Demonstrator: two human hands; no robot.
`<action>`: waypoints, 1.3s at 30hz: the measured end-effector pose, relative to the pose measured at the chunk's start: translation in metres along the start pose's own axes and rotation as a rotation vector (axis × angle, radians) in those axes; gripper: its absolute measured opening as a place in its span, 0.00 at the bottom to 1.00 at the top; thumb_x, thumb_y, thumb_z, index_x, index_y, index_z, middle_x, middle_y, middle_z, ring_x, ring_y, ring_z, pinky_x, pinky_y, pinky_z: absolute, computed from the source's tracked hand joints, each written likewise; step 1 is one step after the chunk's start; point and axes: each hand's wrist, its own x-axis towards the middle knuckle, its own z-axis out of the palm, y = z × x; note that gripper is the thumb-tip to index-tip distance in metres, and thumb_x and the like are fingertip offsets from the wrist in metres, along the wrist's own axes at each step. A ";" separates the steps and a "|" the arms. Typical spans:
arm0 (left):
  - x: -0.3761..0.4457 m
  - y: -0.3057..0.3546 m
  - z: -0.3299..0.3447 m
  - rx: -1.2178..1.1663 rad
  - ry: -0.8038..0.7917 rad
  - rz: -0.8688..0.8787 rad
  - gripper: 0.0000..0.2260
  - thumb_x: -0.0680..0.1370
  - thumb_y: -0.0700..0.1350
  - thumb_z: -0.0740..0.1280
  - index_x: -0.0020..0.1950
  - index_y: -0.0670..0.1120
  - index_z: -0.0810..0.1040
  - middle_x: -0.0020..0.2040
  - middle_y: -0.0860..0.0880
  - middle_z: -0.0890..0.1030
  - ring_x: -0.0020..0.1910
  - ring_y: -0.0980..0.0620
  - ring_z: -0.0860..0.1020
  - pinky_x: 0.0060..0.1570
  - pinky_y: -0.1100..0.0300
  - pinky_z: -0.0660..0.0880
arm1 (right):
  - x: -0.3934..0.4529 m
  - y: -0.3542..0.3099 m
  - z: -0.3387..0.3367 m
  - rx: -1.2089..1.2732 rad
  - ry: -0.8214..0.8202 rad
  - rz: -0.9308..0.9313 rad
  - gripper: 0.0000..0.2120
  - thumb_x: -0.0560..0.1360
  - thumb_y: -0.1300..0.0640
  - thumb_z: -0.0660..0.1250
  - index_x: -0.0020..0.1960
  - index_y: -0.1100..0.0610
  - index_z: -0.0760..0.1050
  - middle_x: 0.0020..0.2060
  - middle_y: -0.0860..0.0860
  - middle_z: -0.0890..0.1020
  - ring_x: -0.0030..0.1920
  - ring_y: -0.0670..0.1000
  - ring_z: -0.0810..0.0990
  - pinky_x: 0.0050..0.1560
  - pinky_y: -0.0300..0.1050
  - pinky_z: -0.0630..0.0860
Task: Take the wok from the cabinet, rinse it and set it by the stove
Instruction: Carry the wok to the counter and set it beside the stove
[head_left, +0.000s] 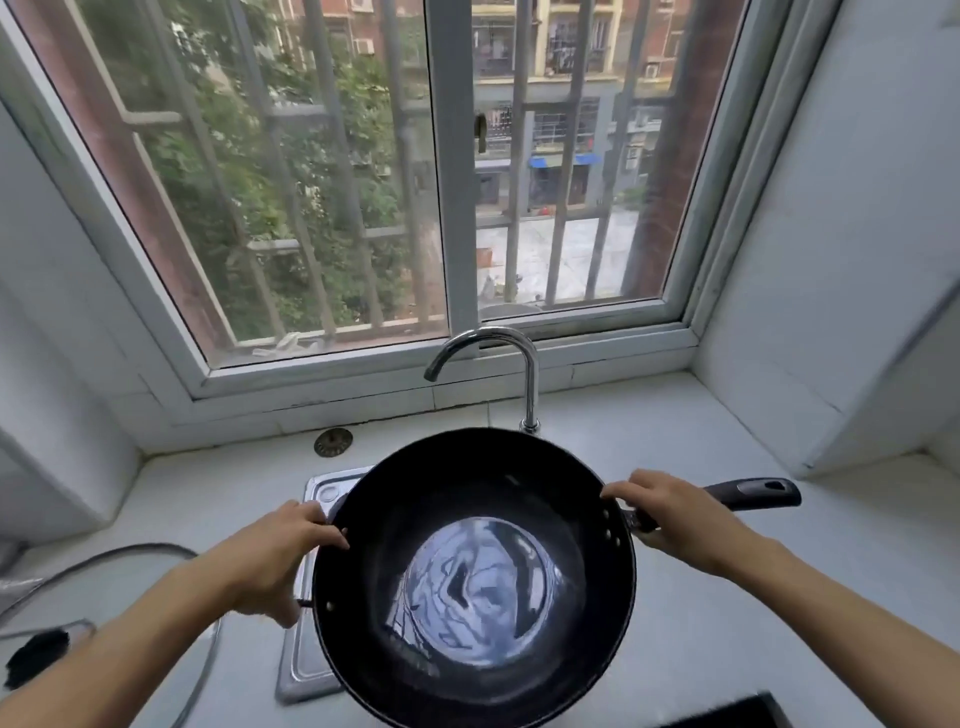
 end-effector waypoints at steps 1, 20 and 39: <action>0.000 0.000 -0.001 -0.017 0.018 0.038 0.38 0.57 0.50 0.72 0.67 0.63 0.70 0.60 0.57 0.66 0.60 0.55 0.65 0.59 0.63 0.70 | -0.010 -0.006 -0.002 0.000 0.005 0.032 0.24 0.70 0.61 0.70 0.61 0.41 0.70 0.40 0.42 0.70 0.38 0.45 0.70 0.38 0.42 0.74; 0.032 0.165 0.000 0.189 0.205 0.769 0.37 0.55 0.54 0.72 0.65 0.62 0.72 0.59 0.57 0.71 0.55 0.54 0.66 0.56 0.60 0.71 | -0.351 -0.144 -0.037 -0.130 0.107 0.810 0.31 0.72 0.59 0.71 0.65 0.33 0.64 0.45 0.37 0.70 0.42 0.40 0.74 0.43 0.40 0.76; -0.207 0.545 0.079 0.437 0.145 1.192 0.37 0.60 0.51 0.72 0.69 0.62 0.69 0.64 0.56 0.68 0.61 0.55 0.65 0.59 0.61 0.71 | -0.809 -0.348 -0.015 -0.176 0.347 1.297 0.29 0.68 0.59 0.76 0.64 0.40 0.72 0.44 0.41 0.73 0.45 0.45 0.71 0.51 0.41 0.70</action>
